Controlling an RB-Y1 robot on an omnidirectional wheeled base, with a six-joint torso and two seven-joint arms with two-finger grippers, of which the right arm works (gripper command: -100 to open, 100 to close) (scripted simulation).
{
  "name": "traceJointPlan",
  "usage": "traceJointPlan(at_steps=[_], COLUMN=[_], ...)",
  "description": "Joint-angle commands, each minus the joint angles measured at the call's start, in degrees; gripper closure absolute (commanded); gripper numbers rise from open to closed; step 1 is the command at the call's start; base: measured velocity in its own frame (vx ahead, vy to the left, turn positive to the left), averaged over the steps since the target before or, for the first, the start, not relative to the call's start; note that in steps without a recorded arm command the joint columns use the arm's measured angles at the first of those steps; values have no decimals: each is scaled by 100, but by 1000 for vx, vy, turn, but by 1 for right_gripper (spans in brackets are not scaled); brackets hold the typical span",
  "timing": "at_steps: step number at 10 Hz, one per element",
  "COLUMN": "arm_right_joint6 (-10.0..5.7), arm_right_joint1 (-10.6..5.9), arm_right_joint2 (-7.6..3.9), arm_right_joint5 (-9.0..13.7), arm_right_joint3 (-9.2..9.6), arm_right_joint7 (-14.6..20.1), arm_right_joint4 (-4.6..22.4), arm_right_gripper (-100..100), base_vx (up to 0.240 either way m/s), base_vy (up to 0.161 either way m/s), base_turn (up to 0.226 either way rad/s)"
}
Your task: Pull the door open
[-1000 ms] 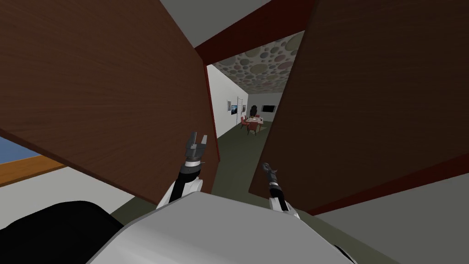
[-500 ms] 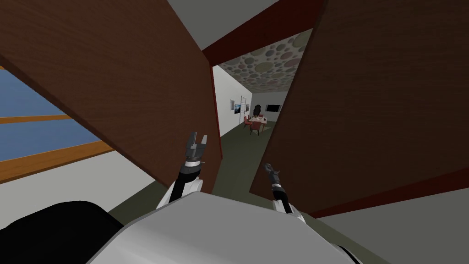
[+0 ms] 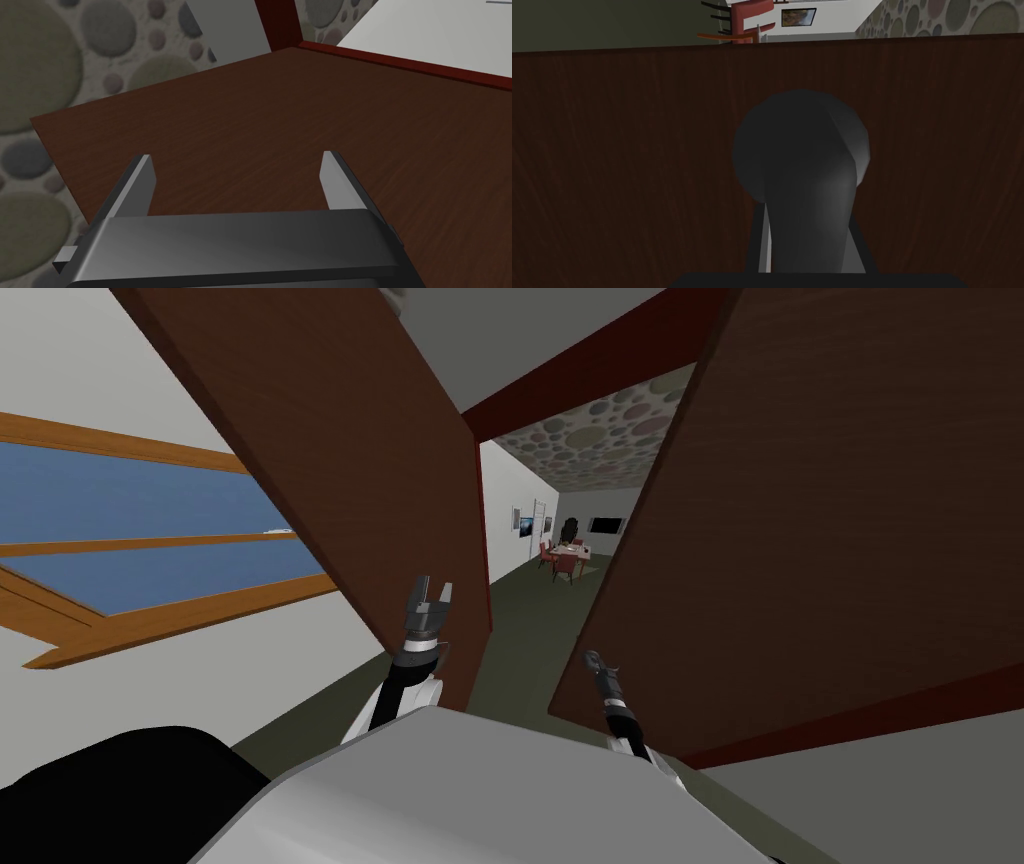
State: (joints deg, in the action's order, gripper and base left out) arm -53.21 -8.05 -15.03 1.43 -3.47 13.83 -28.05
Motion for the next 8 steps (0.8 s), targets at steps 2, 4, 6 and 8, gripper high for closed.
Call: traceJointPlan(at_steps=[2, 4, 6, 8], arm_right_joint6=[-259, -259, -408, -408], arm_right_joint1=[125, 125, 243, 243], arm_right_joint2=[-288, -288, -467, -467], arm_right_joint5=[-12, -12, -27, -27], arm_right_joint3=[39, 39, 77, 77], arm_right_joint7=[300, 300, 497, 497], arm_right_joint4=[168, 168, 208, 208], arm_right_gripper=[100, 100, 100, 100], base_vx=[-107, -58, -34, -62], base_vy=[18, 11, 9, 15], base_turn=[161, 20, 96, 59])
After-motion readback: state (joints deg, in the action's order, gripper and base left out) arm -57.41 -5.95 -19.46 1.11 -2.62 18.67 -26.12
